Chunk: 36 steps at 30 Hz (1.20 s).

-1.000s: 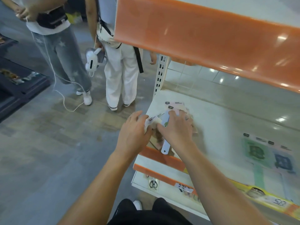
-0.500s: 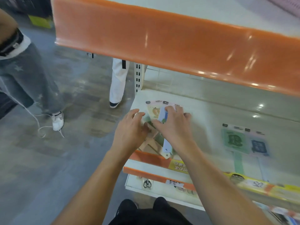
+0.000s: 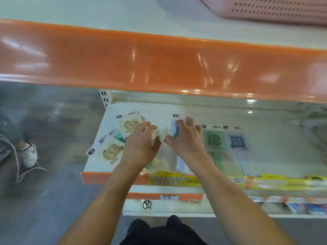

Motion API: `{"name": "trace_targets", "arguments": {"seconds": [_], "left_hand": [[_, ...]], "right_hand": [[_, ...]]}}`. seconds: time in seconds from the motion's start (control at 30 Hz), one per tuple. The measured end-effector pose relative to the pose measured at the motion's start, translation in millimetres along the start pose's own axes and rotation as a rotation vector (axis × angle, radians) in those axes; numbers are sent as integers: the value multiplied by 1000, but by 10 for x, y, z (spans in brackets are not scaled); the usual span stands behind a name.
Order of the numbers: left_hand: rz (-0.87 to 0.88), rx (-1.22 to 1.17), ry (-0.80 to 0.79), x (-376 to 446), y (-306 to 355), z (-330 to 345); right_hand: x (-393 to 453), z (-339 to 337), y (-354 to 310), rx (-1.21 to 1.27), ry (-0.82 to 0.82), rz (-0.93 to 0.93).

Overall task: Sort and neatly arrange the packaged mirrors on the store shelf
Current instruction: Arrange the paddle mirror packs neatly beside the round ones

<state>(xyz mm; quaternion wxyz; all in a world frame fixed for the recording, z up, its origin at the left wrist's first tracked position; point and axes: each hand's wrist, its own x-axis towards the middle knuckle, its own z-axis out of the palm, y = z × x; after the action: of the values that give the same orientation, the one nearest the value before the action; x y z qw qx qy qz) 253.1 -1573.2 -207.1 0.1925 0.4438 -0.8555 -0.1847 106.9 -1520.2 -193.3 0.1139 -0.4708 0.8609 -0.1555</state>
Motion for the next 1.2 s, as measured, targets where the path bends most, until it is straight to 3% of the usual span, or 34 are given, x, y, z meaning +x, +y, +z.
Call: {"name": "trace_targets", "arguments": {"seconds": [0.9, 1.07, 1.2], "left_hand": [[-63, 1, -39, -16, 302, 230], [-53, 17, -51, 37, 447, 306], [-11, 35, -116, 144, 647, 475]], "right_hand": [[67, 288, 434, 19, -128, -104], [62, 109, 647, 90, -26, -128], [51, -93, 921, 36, -5, -32]]}}
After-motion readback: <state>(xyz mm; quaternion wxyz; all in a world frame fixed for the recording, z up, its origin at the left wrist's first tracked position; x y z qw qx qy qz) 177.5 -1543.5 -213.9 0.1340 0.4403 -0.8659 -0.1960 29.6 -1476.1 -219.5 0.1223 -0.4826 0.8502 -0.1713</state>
